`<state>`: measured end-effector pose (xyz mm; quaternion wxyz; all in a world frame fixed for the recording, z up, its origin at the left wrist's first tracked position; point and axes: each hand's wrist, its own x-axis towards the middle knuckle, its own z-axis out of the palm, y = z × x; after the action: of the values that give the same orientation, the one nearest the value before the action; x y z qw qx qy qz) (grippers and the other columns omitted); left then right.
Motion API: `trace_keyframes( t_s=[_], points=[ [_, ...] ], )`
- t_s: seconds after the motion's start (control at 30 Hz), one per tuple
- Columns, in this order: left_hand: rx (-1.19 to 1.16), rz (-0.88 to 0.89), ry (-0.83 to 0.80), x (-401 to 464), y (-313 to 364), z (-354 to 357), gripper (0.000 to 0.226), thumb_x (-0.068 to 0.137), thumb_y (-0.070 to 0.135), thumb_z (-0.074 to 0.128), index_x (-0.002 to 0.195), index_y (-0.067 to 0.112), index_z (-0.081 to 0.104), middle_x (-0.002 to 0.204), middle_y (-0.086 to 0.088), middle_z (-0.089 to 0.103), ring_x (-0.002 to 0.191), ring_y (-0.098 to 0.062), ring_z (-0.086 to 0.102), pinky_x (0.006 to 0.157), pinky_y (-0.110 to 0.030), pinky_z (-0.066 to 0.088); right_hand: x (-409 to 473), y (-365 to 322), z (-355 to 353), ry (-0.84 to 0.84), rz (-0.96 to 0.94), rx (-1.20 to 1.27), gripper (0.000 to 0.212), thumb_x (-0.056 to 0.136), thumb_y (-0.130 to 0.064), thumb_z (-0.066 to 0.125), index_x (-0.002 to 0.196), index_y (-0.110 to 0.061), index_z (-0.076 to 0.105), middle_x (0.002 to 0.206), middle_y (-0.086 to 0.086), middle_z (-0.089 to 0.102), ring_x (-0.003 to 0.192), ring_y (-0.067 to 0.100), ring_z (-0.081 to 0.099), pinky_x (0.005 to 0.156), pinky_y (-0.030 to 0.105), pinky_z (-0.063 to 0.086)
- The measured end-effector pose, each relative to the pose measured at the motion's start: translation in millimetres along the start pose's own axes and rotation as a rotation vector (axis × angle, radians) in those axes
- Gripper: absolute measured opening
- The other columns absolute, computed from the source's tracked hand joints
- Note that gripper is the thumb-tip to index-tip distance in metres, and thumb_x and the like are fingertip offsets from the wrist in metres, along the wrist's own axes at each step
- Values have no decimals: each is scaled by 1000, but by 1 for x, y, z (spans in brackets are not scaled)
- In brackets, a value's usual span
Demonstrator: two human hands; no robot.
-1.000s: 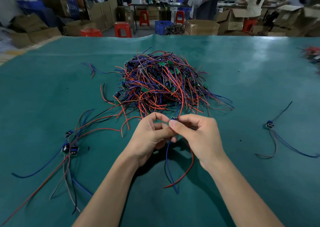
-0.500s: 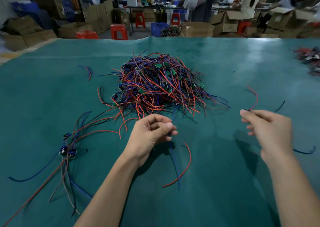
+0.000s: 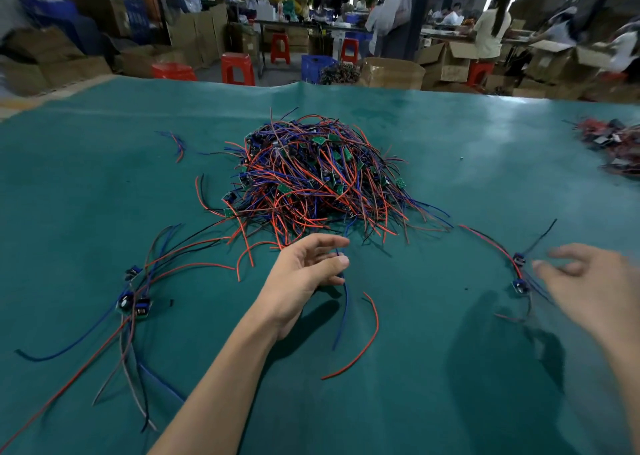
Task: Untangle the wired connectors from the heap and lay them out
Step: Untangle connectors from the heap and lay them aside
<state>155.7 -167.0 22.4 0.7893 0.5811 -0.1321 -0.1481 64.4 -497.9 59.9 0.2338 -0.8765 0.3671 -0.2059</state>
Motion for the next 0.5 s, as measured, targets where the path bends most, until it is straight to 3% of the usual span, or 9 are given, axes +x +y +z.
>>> trace_keyframes(
  t_s=[0.1,0.2,0.3,0.4,0.5],
  points=[
    [-37,-1,12,1,0,-1,32,83,9,70,113,1,67,116,-23,64,103,-21,60,76,-28,54,-8,-44,6,62,-189,46,2,81,-33,74,82,-32,72,84,-6,78,90,24,72,78,31,53],
    [-37,1,9,2,-1,-2,23,92,-2,60,115,-1,67,126,-24,63,106,-22,62,79,-31,55,-24,-112,32,-208,-475,98,11,81,-27,76,78,-37,74,70,-25,68,75,2,68,72,20,50],
    [-71,-9,5,3,-1,-2,22,92,-2,58,112,1,69,129,-9,67,110,-14,65,80,-30,56,-26,-169,70,-273,-636,160,15,86,-17,72,96,-25,77,74,-17,69,80,14,69,86,31,55],
    [-87,-12,-5,3,0,-3,22,92,0,59,110,4,71,136,-1,63,119,-9,62,84,-28,55,-18,-210,100,-247,-662,129,17,92,-28,67,108,-23,73,100,-3,73,99,25,66,92,40,54],
    [-88,-12,-25,3,1,-3,21,85,8,67,106,7,72,135,-1,64,121,-7,61,85,-28,54,-7,-225,122,-276,-572,3,18,92,-40,69,93,-21,69,109,7,71,105,33,64,90,40,53]
  ],
)
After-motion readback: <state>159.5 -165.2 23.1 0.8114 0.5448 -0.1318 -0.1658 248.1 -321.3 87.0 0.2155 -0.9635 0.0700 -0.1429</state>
